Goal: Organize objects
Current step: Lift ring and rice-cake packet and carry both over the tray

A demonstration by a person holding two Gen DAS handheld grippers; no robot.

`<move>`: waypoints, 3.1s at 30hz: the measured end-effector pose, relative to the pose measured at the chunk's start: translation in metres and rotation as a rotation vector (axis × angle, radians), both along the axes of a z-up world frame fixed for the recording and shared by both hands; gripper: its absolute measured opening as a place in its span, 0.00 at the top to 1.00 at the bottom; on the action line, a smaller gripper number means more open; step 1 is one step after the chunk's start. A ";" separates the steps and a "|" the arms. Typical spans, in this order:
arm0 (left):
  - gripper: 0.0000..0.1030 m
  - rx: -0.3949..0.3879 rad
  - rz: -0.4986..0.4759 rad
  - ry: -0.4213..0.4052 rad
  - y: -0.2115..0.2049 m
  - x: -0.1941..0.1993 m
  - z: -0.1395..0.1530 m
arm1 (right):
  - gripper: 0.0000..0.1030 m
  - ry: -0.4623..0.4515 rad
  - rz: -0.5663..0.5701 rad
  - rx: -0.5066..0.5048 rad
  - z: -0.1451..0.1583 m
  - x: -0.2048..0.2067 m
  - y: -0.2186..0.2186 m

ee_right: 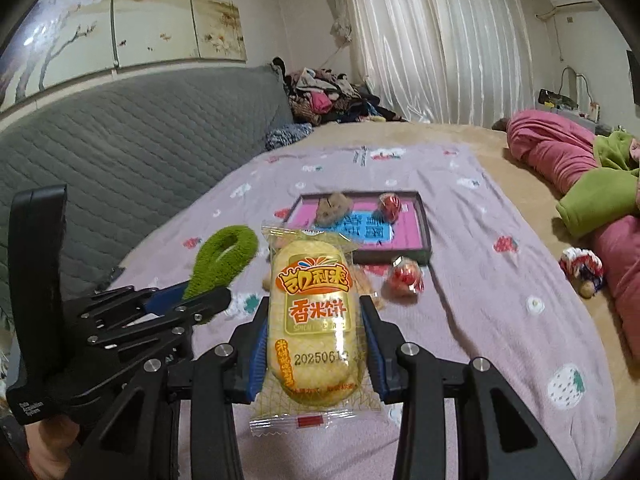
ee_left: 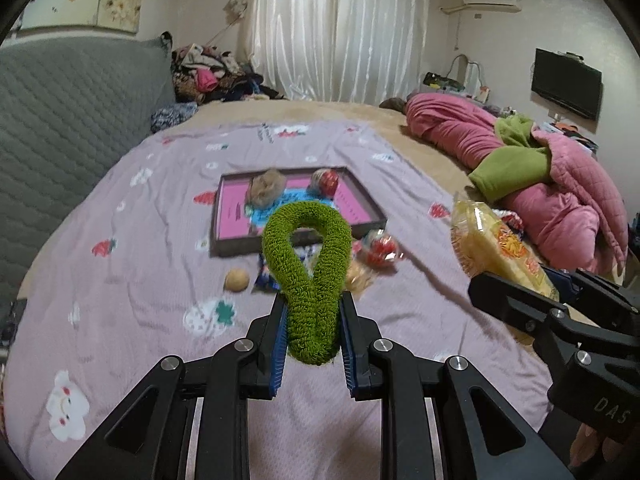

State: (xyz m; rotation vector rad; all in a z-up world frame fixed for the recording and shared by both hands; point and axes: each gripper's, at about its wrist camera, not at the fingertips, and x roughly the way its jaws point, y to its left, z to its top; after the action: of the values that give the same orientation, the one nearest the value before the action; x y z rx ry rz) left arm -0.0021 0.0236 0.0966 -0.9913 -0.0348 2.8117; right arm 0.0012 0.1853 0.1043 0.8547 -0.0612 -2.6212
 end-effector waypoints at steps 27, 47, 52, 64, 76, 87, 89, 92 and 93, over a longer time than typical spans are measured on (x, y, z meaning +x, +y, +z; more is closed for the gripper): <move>0.77 0.011 0.022 0.036 0.012 -0.106 0.051 | 0.60 0.081 -0.065 0.037 0.056 -0.094 0.017; 0.77 -0.005 0.032 0.070 0.000 -0.197 0.077 | 0.60 0.124 -0.064 0.080 0.075 -0.179 0.012; 0.77 0.001 0.039 0.063 -0.010 -0.219 0.071 | 0.60 0.132 -0.062 0.076 0.070 -0.202 0.006; 0.77 0.011 0.027 0.048 -0.008 -0.264 0.023 | 0.60 0.145 -0.046 0.088 0.032 -0.242 -0.013; 0.77 0.041 0.097 -0.019 -0.034 -0.309 -0.059 | 0.60 0.048 -0.039 0.056 -0.030 -0.295 -0.011; 0.77 0.045 0.104 -0.095 -0.049 -0.342 -0.109 | 0.60 -0.056 -0.043 0.083 -0.094 -0.337 -0.010; 0.77 0.039 0.104 -0.112 -0.049 -0.344 -0.116 | 0.60 -0.076 -0.039 0.096 -0.102 -0.341 -0.012; 0.76 0.009 0.110 -0.122 -0.044 -0.344 -0.121 | 0.60 -0.114 -0.030 0.120 -0.115 -0.346 -0.014; 0.76 0.009 0.108 -0.126 -0.042 -0.344 -0.122 | 0.60 -0.129 -0.023 0.120 -0.119 -0.348 -0.015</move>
State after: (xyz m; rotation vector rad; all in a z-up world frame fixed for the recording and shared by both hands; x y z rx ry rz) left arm -0.3457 -0.0182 -0.0252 -1.1974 -0.1188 2.8380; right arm -0.3466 0.1706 -0.0144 1.0693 0.0533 -2.6096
